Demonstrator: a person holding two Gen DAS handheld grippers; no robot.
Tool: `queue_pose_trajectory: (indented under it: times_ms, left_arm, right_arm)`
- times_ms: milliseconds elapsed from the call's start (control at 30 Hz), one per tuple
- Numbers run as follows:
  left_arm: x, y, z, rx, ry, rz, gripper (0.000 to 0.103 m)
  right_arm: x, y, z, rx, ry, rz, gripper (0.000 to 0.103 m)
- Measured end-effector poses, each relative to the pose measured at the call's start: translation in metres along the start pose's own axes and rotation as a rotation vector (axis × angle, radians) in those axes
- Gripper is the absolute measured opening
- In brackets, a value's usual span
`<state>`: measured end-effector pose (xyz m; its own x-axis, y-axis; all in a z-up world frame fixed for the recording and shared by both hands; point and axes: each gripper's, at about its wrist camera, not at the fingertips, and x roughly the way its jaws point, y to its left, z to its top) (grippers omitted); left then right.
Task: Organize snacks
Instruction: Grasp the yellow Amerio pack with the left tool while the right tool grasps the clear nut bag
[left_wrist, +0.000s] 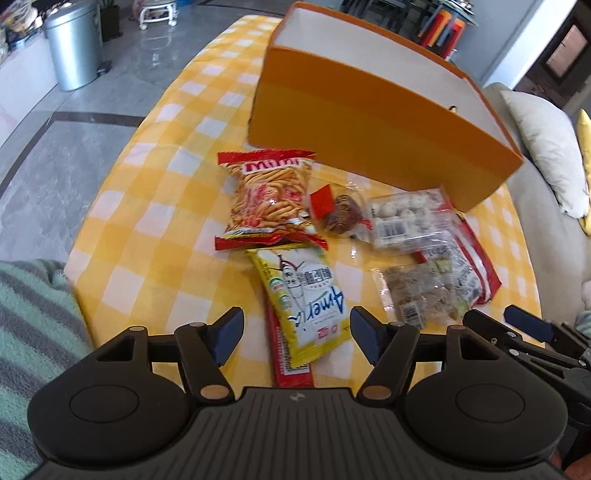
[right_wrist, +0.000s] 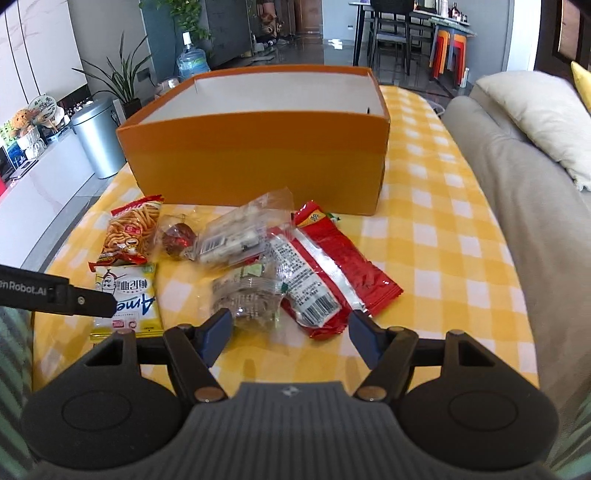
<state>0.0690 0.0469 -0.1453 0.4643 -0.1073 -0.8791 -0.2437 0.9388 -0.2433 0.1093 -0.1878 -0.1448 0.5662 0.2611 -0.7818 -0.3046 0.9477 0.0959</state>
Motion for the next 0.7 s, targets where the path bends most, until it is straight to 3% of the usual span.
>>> queue_pose_trajectory:
  times_ms: [133, 433, 533, 700]
  left_arm:
    - [0.002, 0.0, 0.003, -0.036, -0.03, -0.007, 0.077]
    - [0.019, -0.014, 0.004, 0.043, -0.023, 0.037, 0.074]
    - [0.019, -0.015, 0.004, 0.073, -0.03, 0.058, 0.06]
    - [0.011, -0.017, 0.004, 0.113, -0.065, 0.027, 0.031]
  right_arm:
    - [0.009, 0.007, 0.004, 0.044, 0.014, 0.066, 0.063]
    - [0.026, 0.041, 0.006, -0.108, 0.002, 0.065, 0.062]
    - [0.033, 0.045, 0.005, -0.149, 0.002, 0.035, 0.062]
    - [0.042, 0.047, 0.004, -0.188, 0.019, 0.013, 0.063]
